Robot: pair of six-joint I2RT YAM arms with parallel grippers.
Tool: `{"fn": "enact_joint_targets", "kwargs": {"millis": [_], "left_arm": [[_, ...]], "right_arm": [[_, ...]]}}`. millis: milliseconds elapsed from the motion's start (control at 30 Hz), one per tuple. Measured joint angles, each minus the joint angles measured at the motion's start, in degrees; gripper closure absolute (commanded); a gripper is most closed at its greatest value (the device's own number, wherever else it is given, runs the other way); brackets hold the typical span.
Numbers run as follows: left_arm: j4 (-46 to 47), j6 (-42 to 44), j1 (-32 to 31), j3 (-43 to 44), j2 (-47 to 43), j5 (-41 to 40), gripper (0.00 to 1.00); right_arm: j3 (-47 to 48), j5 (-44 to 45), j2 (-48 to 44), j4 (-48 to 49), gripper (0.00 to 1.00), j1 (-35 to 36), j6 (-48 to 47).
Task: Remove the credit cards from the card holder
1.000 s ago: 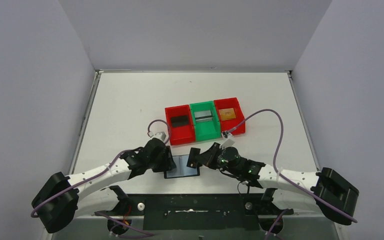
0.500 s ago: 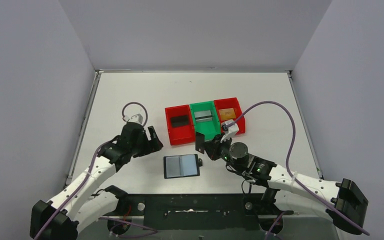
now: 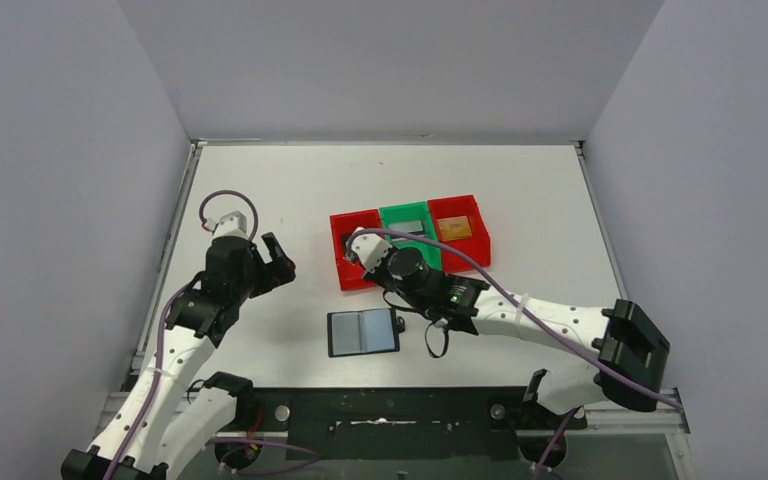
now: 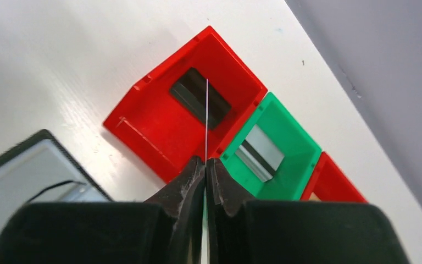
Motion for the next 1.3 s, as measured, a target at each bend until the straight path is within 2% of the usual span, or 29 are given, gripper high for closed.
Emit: {"fn": "enact_joint_targets", "kwargs": {"millis": [233, 400, 933, 1300], "left_arm": [[-1.2, 0.1, 0.3, 0.0, -4.3, -5.1, 0.11], [-1.5, -0.4, 0.5, 0.0, -8.2, -8.4, 0.11], [-2.7, -1.7, 1.9, 0.0, -10.9, -12.1, 0.11], [-3.4, -2.8, 2.7, 0.0, -15.4, -14.9, 0.11]], "right_arm": [[9.8, -2.5, 12.9, -6.1, 1.0, -3.8, -15.0], [14.7, -4.2, 18.8, -8.4, 1.0, -5.2, -20.5], [25.1, -7.9, 30.5, -10.9, 1.0, -8.3, -26.9], [28.3, -8.6, 37.9, -10.1, 1.0, -10.4, -29.6]]}}
